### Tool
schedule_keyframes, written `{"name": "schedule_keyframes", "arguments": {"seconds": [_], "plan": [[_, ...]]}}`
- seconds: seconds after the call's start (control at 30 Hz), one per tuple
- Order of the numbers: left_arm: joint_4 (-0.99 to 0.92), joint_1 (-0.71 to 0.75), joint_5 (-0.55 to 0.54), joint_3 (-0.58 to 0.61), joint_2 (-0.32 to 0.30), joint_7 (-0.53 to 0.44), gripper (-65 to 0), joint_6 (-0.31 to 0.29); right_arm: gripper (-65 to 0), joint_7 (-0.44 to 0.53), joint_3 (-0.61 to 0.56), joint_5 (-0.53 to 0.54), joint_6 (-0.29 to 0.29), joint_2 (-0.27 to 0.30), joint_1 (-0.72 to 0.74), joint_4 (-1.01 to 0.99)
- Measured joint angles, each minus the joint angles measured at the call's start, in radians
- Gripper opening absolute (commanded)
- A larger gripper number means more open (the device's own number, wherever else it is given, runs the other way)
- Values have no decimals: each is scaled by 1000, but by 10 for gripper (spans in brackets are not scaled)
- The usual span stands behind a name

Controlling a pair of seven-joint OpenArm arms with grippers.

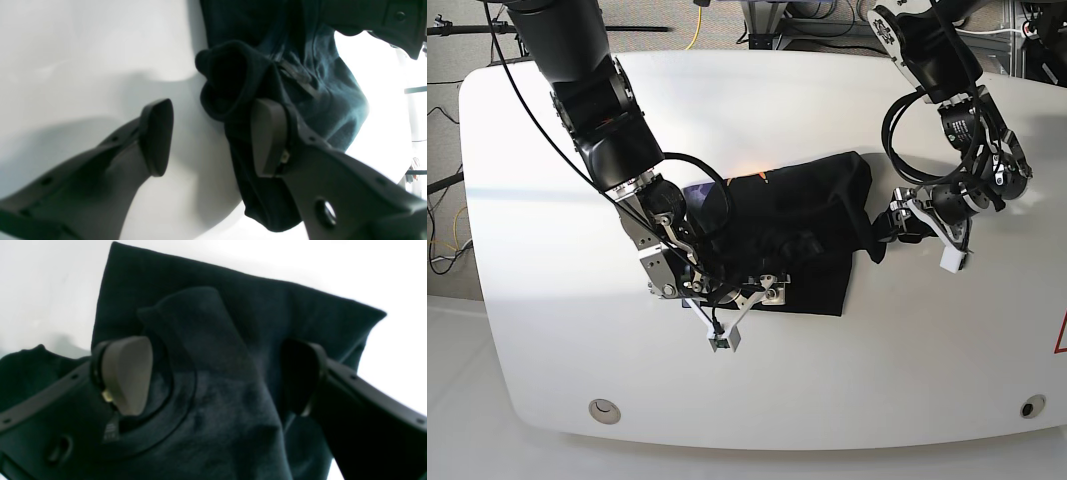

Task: Fold the T-shirt properly

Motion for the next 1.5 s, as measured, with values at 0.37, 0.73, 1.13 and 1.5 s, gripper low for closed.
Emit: {"name": "schedule_keyframes", "arguments": {"seconds": [0.37,0.73,1.13,1.5], "plan": [[0,2,-1,-2,0,24,-302,0,-73,0,0,0,0,2,0,0],[0,16,-97,0,0,24,-305,0,-73,0,0,0,0,3,0,0],[0,16,-256,0,-3,24,-304,0,-73,0,0,0,0,3,0,0],[0,16,-264,0,-6,23,-304,0,-73,0,0,0,0,3,0,0]]}}
